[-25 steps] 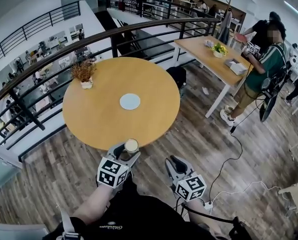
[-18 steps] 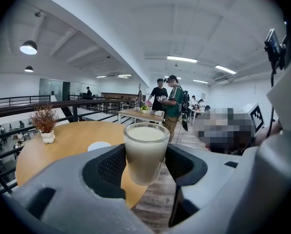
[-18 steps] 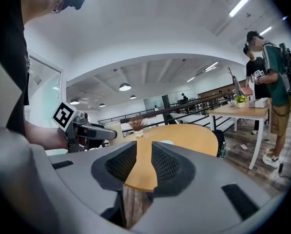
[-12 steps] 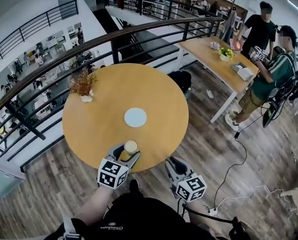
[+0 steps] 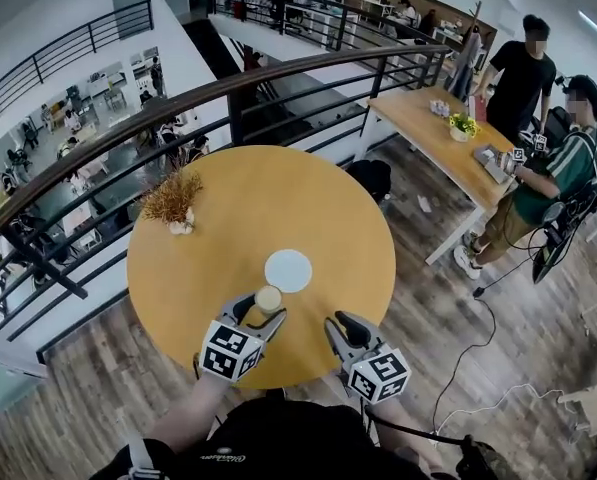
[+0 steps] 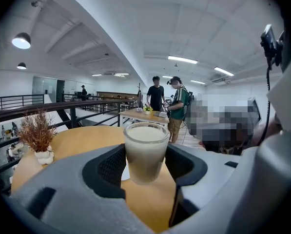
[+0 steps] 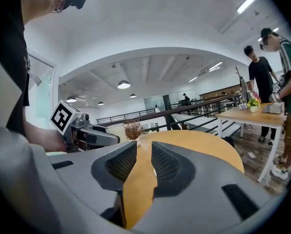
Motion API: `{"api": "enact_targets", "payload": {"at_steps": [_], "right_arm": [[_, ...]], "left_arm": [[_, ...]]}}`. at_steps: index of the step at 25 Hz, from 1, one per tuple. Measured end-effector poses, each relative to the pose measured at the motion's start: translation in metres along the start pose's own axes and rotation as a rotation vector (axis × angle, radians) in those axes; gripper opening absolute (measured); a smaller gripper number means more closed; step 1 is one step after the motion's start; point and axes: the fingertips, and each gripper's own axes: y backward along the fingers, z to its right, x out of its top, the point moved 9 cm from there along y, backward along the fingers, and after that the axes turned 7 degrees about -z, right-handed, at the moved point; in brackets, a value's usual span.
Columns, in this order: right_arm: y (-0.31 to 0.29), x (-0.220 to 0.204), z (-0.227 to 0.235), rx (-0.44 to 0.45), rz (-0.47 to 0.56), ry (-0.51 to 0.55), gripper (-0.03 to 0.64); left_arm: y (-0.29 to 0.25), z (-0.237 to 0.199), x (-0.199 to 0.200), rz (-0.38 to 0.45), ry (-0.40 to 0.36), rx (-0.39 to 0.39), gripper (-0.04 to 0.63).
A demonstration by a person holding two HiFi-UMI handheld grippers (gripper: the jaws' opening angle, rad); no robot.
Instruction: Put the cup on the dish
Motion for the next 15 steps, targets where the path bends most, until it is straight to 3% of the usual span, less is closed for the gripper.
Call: {"api": "enact_targets", "payload": {"at_steps": [5, 15], "right_arm": [[-0.02, 0.003, 0.005, -0.008, -0.02, 0.0, 0.078], [-0.025, 0.01, 0.038, 0.018, -0.025, 0.013, 0.078]], "left_arm": [[-0.009, -0.019, 0.002, 0.008, 0.016, -0.015, 0.254], [-0.028, -0.015, 0.009, -0.012, 0.025, 0.007, 0.255]]}}
